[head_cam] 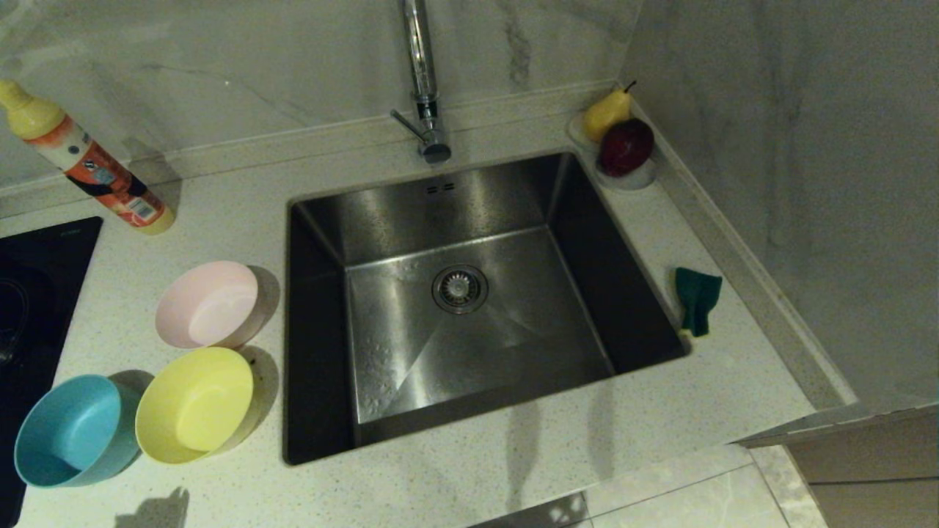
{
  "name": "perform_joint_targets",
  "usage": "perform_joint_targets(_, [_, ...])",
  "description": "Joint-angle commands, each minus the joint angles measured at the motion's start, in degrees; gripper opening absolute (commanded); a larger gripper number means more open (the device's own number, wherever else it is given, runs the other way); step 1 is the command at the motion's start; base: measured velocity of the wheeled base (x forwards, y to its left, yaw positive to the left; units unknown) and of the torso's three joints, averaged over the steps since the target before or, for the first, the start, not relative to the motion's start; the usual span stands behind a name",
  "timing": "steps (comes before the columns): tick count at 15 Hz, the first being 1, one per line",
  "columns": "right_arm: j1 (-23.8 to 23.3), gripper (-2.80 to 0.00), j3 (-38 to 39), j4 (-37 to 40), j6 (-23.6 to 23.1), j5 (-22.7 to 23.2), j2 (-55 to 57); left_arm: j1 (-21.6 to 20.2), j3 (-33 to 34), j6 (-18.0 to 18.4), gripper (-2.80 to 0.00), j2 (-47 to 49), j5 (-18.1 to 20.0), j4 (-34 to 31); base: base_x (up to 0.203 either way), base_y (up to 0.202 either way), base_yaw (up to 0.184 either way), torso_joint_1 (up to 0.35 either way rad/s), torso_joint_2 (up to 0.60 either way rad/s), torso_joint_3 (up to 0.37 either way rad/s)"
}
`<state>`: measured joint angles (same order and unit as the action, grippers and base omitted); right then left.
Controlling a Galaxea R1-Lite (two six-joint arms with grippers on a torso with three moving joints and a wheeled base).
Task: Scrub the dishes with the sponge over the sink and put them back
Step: Grab the dish soap
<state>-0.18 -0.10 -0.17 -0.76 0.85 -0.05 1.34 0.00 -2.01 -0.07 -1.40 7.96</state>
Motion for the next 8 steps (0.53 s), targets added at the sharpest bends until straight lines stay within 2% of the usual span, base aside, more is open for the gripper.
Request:
perform_joint_targets(1, [0.01, -2.8, 0.01, -0.01, -0.03, 0.03, -0.01, -0.02, 2.29, 0.08, -2.8, -0.01, -0.09, -0.41, 0.0, 0.0, 0.0, 0.0, 0.0, 0.0])
perform_joint_targets(6, [0.01, -2.8, 0.01, -0.01, -0.03, 0.03, -0.04, -0.02, 2.27, 0.37, -2.8, -0.09, -0.29, -0.49, 0.0, 0.0, 0.0, 0.0, 0.0, 0.0])
perform_joint_targets(7, [-0.06, -2.8, 0.01, -0.01, -0.03, 0.03, 0.05, -0.02, 0.71, 0.57, -2.8, 0.24, -0.67, -0.53, 0.0, 0.0, 0.0, 0.0, 0.0, 0.0])
perform_joint_targets(8, [0.01, -2.8, 0.01, -0.01, -0.03, 0.03, -0.03, -0.02, -3.54, 0.73, -2.8, 1.41, -1.47, -0.96, 0.0, 0.0, 0.0, 0.0, 0.0, 0.0])
